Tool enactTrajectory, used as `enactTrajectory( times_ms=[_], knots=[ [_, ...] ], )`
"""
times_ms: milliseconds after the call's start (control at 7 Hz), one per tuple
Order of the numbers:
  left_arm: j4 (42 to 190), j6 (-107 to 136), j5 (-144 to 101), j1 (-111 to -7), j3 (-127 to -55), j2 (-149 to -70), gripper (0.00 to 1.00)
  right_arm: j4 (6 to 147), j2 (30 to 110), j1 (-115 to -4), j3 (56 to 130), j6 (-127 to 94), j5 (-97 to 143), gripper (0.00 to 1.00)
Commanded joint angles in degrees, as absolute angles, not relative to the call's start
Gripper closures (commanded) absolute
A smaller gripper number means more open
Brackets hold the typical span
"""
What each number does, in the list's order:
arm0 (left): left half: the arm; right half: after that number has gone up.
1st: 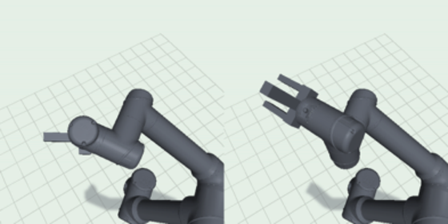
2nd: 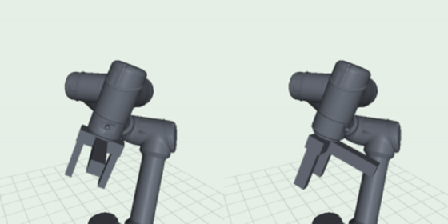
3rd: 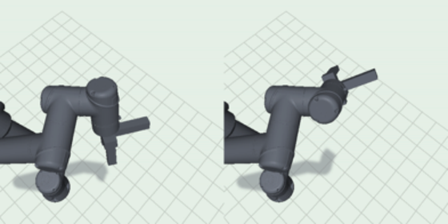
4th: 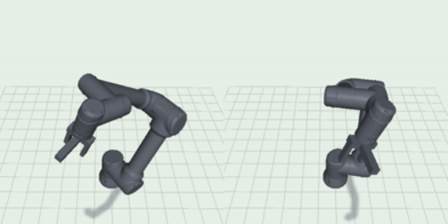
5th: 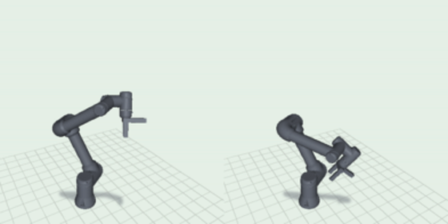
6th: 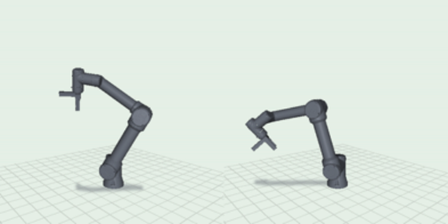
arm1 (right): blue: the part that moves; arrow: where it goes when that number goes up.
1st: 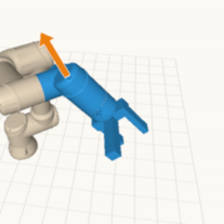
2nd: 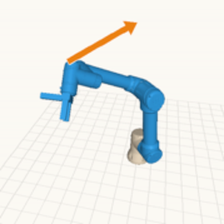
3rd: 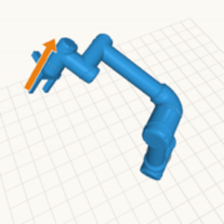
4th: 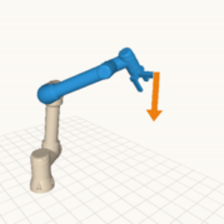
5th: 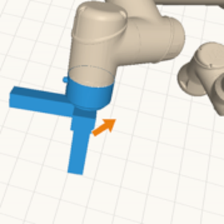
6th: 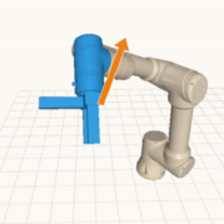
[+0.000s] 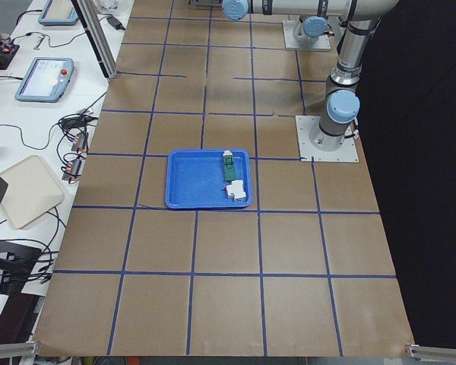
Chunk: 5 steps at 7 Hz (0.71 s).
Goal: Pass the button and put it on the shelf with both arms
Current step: 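Open the left gripper and pull it back while the right gripper carries the button away, then lower the button into the wire-mesh basket shelf with the right gripper and release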
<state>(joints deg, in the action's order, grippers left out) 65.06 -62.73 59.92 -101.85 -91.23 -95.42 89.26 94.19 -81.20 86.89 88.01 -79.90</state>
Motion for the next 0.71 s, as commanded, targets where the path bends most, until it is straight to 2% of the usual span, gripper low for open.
enactTrajectory(
  times_ms=[0, 429, 571],
  knots=[
    [73.3, -48.1, 71.7, -98.2, -90.4, -92.8, 0.00, 94.8, 91.2, -68.3, 88.7, 86.0, -84.5, 1.00],
    [75.8, -22.9, 91.7, -97.6, -89.7, -91.2, 0.00, 106.7, 79.8, -52.3, 87.6, 91.8, -90.5, 1.00],
    [76.2, -13.7, 92.9, -97.6, -89.6, -91.0, 0.00, 111.7, 76.7, -51.1, 88.1, 93.8, -90.7, 1.00]
  ],
)
